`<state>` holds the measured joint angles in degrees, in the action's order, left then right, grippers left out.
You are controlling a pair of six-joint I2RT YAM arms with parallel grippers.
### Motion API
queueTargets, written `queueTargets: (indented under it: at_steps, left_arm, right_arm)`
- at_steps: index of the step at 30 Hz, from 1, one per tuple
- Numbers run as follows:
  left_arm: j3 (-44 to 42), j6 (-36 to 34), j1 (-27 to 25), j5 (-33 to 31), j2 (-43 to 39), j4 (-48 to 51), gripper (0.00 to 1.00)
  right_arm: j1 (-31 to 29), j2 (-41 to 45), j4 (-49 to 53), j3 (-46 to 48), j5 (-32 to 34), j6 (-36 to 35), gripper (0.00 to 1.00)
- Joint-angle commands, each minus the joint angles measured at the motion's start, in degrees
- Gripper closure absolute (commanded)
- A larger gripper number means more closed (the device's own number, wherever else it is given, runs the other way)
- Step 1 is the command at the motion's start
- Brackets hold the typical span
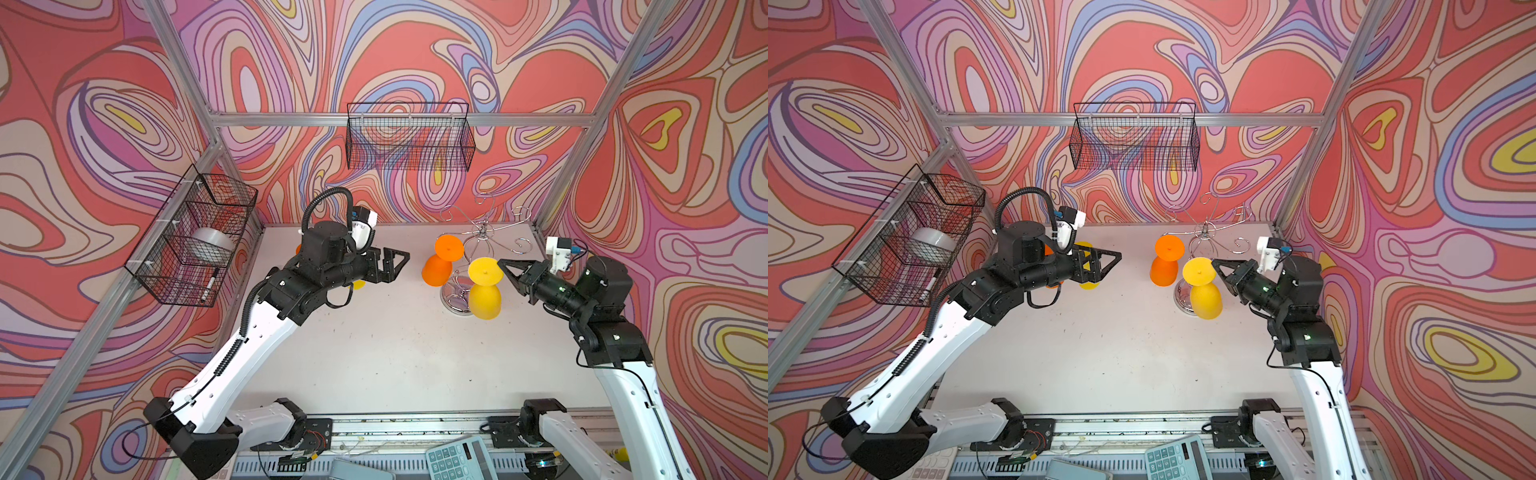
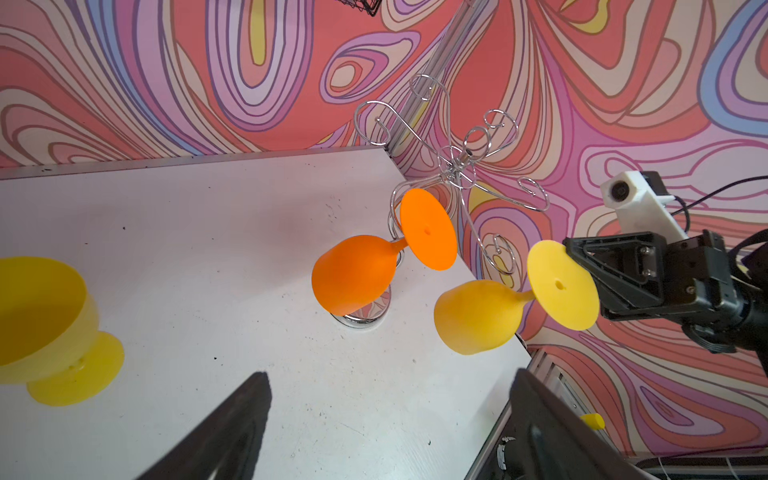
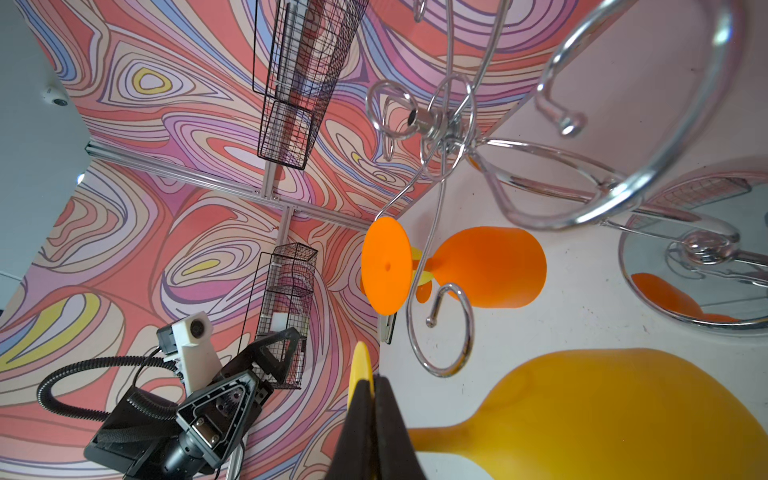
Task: Take the wine glass off the wine glass rack
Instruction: 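Carry the yellow glass up and toward the left gripper with the right gripper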
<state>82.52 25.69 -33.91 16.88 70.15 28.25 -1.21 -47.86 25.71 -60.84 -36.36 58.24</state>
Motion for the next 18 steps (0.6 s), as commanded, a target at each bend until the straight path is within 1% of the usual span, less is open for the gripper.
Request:
queueTargets:
  at_steps: [1, 5, 12, 16, 18]
  left_arm:
    - [0.2, 0.8, 0.9, 0.6, -1.5, 1.7, 0.1]
    - [-0.4, 1.9, 2.0, 0.9, -2.1, 1.8, 0.1]
    - [-3.1, 4.9, 5.1, 0.3, -4.4, 2.5, 0.11]
    - [-6.0, 9.0, 9.6, 2.1, -6.2, 2.0, 0.11]
    - [-8.6, 12.2, 13.3, 4.8, -7.7, 0.7, 0.12]
  right_arm:
    - [-2.2, -0.8, -5.3, 0.2, -1.0, 1.8, 1.0]
    - [-8.5, -3.0, -8.1, 0.4, 3.4, 2.0, 1.0]
    - [-25.0, -10.5, -13.4, -1.8, 14.3, 1.4, 1.0]
    - [-30.4, -15.8, -17.7, -4.5, 17.6, 1.7, 1.0]
    - [-32.5, -18.6, -18.9, -7.3, 19.1, 1.4, 1.0]
